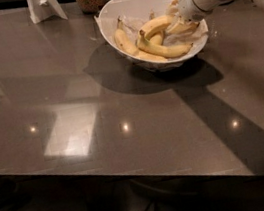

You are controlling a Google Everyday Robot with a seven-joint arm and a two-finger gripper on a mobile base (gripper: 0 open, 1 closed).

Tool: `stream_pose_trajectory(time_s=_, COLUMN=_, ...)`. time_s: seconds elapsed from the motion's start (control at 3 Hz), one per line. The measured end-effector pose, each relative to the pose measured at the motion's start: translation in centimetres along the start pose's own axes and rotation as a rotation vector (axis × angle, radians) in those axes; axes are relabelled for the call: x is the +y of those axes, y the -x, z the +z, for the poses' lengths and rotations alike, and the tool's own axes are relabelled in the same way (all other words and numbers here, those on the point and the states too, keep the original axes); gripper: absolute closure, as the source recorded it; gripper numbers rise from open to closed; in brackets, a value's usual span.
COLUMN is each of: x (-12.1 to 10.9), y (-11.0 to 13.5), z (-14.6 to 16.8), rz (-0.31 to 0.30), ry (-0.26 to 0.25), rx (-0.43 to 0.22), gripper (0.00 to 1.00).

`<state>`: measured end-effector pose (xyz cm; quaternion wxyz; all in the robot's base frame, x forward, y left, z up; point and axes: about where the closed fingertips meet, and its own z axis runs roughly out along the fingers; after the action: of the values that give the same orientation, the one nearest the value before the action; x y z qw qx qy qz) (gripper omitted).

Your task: Pick banana from white bowl

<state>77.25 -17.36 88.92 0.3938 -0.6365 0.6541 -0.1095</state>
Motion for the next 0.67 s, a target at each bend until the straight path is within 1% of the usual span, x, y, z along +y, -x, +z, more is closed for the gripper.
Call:
stream_pose_trajectory(time_s=0.33, x=-0.02, y=0.0, z=0.11, rz=-0.001, ry=0.001, rx=0.001, gripper=0.79)
stream_pose_trajectory(time_s=0.67, x=-0.18, y=0.87, z=-0.48, rz=-0.007, ry=0.005, rx=-0.002, gripper=1.0)
